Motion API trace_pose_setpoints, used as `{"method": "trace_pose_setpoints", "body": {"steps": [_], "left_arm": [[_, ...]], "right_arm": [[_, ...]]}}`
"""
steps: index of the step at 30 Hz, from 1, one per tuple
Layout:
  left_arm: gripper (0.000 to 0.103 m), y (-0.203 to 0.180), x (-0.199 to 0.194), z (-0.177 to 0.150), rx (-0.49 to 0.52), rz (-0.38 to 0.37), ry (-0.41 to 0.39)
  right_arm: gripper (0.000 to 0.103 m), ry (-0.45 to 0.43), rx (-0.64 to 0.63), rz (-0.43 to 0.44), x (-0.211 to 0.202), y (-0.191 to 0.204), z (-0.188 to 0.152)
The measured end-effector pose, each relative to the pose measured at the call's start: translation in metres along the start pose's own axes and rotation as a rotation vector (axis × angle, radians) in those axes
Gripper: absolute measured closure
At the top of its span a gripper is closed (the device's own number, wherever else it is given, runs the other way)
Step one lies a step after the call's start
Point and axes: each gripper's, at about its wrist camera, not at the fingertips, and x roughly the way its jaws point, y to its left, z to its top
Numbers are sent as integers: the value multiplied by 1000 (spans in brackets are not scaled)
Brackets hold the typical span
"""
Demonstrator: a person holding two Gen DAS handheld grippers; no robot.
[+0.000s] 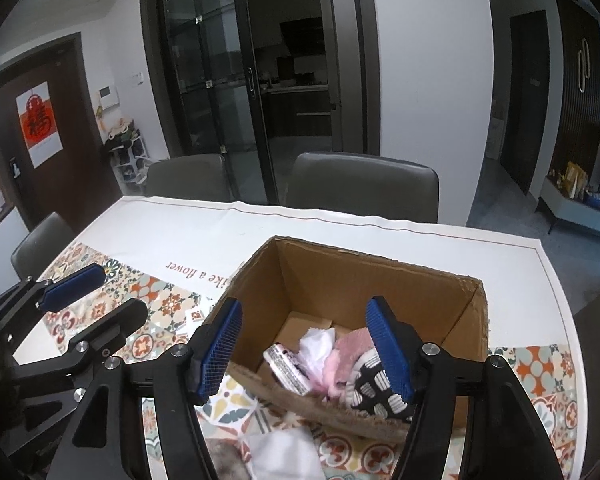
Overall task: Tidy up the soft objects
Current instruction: 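Open both tools to drop the tissue pack and white cloth into the box, then withdraw both tools toward the grey patterned pouch and white square cloth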
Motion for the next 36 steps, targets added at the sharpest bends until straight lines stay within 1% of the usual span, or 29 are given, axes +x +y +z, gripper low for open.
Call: {"method": "trace_pose_setpoints", "body": {"steps": [13, 26, 36], "left_arm": [[50, 3, -30, -29, -5, 31, 16], [50, 4, -44, -69, -43, 38, 82], [50, 3, -43, -98, -67, 24, 143]], "right_arm": [[37, 11, -4, 13, -25, 19, -24], [37, 61, 8, 14, -31, 28, -53], [37, 116, 26, 6, -24, 30, -80]]}}
